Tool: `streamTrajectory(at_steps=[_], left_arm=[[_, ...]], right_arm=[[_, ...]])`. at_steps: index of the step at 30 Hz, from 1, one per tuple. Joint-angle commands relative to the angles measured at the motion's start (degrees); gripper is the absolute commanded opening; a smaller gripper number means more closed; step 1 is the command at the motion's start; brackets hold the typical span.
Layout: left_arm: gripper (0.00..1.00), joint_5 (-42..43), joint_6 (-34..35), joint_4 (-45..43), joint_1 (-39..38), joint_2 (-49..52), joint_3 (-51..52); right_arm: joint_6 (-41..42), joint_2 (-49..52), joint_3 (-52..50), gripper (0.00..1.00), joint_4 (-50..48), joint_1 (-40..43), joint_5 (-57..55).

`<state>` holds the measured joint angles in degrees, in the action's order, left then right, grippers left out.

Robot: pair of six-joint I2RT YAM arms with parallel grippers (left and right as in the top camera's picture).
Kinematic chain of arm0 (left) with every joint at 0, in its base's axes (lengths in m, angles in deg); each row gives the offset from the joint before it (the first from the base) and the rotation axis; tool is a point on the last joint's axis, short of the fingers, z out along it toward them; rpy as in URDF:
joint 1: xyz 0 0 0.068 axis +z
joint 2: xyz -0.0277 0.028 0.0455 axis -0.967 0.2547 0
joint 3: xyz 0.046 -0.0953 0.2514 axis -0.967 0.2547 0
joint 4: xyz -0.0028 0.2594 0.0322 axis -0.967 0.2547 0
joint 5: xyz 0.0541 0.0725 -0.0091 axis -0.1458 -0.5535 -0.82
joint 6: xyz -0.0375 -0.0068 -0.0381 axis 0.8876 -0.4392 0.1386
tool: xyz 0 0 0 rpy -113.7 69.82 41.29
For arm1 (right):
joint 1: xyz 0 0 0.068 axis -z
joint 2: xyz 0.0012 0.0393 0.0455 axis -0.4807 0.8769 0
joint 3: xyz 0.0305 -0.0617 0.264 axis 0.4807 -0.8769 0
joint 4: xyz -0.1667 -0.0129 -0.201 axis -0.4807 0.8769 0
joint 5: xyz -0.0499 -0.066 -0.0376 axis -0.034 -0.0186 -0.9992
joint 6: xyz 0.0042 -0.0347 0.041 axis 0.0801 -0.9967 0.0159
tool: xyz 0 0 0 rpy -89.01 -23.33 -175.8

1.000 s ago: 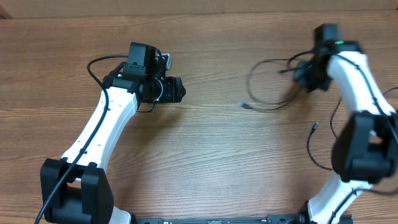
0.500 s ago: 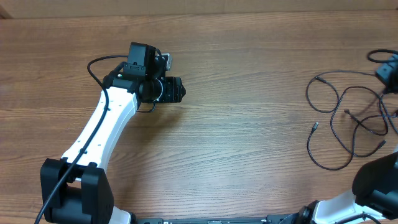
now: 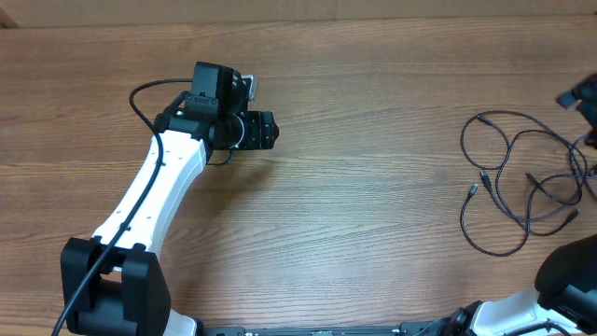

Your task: Untangle cables

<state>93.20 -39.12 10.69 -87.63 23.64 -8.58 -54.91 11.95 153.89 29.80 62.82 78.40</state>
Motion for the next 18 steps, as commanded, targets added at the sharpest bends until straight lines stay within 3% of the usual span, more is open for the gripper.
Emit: streamTrajectory(at_steps=[1, 3, 8, 13, 18], left_arm=[[0.82, -9.55, 0.59, 0.35, -0.39, -1.31, -1.62], [1.00, -14.80, 1.79, 2.23, -0.37, -1.31, -3.02], [1.00, -23.41, 6.14, 9.66, 0.35, -1.31, -6.62], [1.00, -23.74, 8.37, 17.68, 1.70, -1.31, -7.19], [1.00, -23.50, 10.91, 27.96, 4.07, -1.31, -7.19]], right_arm=[[-9.53, -0.37, 0.66, 1.00, 0.09, -2.71, 17.03], [-12.76, -0.37, 0.66, 1.00, 0.70, -5.44, 17.53], [-17.11, -0.37, 0.66, 1.00, 2.38, -15.61, 10.80], [-17.05, -0.37, 0.66, 1.00, 3.85, -26.49, -0.72], [-16.68, -0.37, 0.66, 1.00, 6.69, -33.42, -3.13]])
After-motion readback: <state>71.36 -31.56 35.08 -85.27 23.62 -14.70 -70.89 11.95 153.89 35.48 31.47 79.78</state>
